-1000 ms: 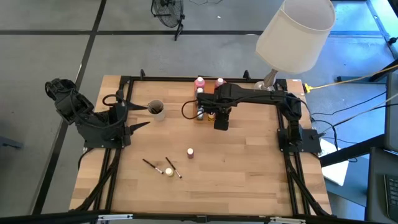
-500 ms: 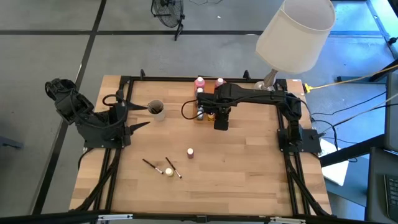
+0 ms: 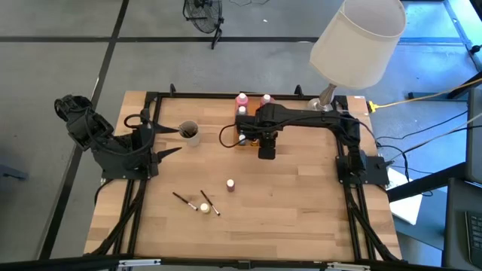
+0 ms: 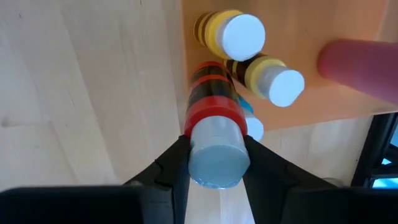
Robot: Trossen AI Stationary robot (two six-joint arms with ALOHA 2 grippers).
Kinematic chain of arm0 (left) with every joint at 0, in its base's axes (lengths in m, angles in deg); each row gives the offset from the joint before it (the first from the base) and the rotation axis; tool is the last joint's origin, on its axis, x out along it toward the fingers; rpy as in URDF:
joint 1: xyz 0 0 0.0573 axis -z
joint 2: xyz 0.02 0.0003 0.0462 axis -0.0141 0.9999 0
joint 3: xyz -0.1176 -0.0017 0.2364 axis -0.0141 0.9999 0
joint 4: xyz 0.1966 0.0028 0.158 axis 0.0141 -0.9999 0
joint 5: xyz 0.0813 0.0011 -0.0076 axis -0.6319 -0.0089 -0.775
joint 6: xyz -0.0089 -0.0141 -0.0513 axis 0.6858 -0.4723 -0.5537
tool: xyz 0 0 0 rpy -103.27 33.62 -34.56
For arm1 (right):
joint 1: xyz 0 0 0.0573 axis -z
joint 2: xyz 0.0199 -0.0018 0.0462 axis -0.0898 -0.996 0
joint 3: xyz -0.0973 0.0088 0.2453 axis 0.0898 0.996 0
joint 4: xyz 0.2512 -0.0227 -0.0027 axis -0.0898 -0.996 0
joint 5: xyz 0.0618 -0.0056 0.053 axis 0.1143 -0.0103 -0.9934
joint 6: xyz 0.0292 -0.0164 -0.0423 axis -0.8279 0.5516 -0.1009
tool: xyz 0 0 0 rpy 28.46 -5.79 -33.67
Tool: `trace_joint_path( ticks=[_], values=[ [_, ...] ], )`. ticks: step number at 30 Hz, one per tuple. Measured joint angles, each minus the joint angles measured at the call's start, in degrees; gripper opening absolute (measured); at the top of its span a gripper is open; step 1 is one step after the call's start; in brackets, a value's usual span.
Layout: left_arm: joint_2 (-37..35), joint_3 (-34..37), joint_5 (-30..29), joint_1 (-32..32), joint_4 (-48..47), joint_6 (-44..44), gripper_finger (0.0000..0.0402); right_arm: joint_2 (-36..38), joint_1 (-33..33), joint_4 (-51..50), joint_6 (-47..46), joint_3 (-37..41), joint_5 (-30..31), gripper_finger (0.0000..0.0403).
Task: Pick & Place Paint Supplies
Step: Put the small red paint bottle into the orange bin
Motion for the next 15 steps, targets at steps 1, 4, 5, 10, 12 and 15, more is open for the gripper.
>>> trace_joint_path(
  ticks=[1,4,5,10,12,15],
  values=[
    [0.0,0.0,0.0,0.0,0.0,0.0,0.0235,-0.1,0.0,0.1,0.1,0.0,0.0,0.012],
    [0.0,0.0,0.0,0.0,0.0,0.0,0.0235,-0.1,0.0,0.6,0.1,0.0,0.0,0.012],
    [0.0,0.0,0.0,0.0,0.0,0.0,0.0235,-0.1,0.0,1.0,0.2,0.0,0.0,0.012],
    [0.0,0.0,0.0,0.0,0.0,0.1,0.0235,-0.3,0.0,1.8,0.4,0.0,0.0,0.012],
    [0.0,0.0,0.0,0.0,0.0,0.2,0.0235,-0.7,0.0,1.7,0.4,0.0,0.0,0.012],
    [0.0,0.0,0.0,0.0,0.0,0.2,0.0235,-1.3,0.0,2.0,0.8,0.1,0.0,0.012]
  ],
)
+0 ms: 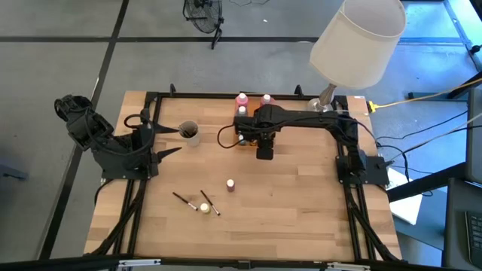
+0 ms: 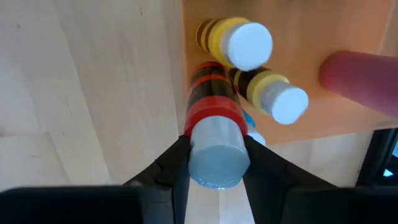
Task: Pick & Place Paint Supplies
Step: Put the small red paint bottle into the orange bin
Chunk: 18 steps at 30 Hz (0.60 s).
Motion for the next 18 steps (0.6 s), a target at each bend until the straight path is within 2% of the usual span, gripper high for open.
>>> trace_joint_path(
  ticks=[18],
  values=[
    [0.0,0.0,0.7,0.0,-0.1,-0.1,0.0235,-0.8,1.8,1.1,1.3,0.0,-1.0,0.012]
  ],
)
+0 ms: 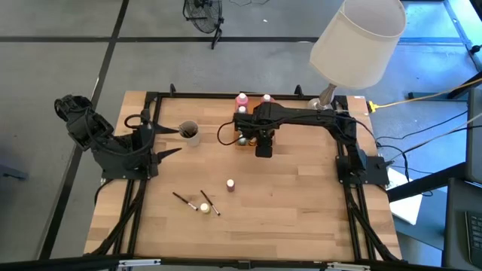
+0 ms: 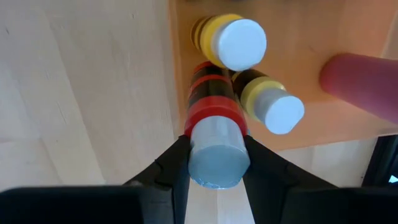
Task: Pick & Place Paint Supplies
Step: Put the small red paint bottle into the orange bin
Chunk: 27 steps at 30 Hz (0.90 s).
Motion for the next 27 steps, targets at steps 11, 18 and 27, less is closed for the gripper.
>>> trace_joint_path(
  ticks=[11,18,27],
  values=[
    [0.0,0.0,0.0,0.0,0.0,-0.1,0.0235,-0.5,0.3,0.4,0.5,0.8,-1.7,0.012],
    [0.0,0.0,0.0,0.0,0.0,0.0,0.0235,-0.6,0.3,0.8,0.6,1.6,-2.0,0.012],
    [0.0,0.0,0.0,0.0,0.0,0.0,0.0235,-1.5,0.3,2.2,1.2,1.6,-2.0,0.012]
  ],
)
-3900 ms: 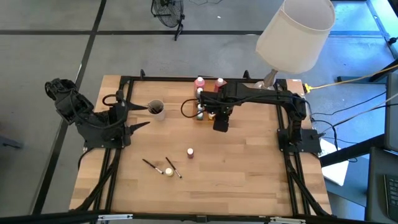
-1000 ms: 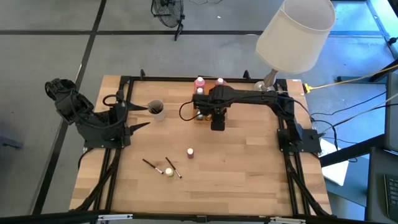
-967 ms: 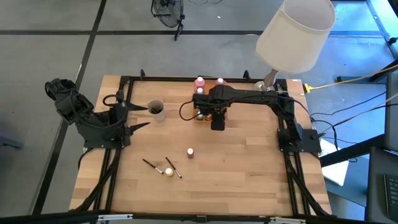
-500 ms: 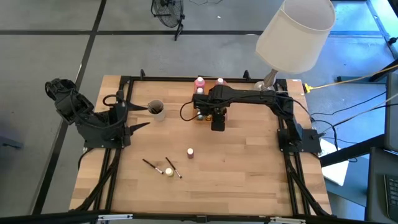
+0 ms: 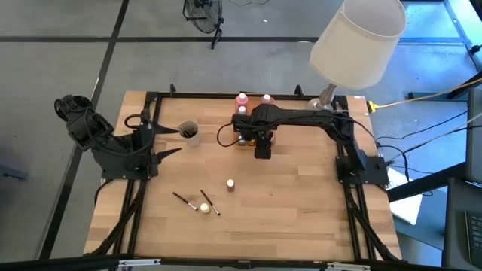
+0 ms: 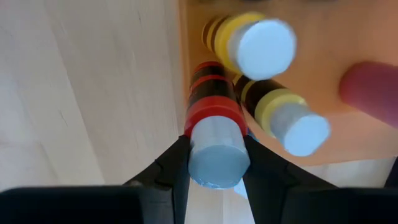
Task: Pick & Place Paint Supplies
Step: Put the small red paint bottle into the orange bin
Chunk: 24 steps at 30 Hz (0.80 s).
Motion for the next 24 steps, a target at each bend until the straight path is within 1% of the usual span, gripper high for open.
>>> trace_joint_path(
  ticks=[7,15,20,24],
  values=[
    [0.0,0.0,0.0,0.0,0.0,0.0,0.0235,-2.4,0.1,-0.7,0.0,0.0,0.0,0.012],
    [0.0,0.0,0.0,0.0,0.0,0.0,0.0235,-2.5,0.2,-0.8,0.3,0.0,0.0,0.012],
    [0.0,0.0,0.0,0.0,0.0,0.0,0.0235,-2.5,0.9,-0.8,-0.2,0.0,-1.5,0.012],
    [0.0,0.0,1.1,0.0,0.0,0.0,0.0235,-2.5,1.1,-0.8,-0.2,0.0,-1.5,0.012]
  ],
)
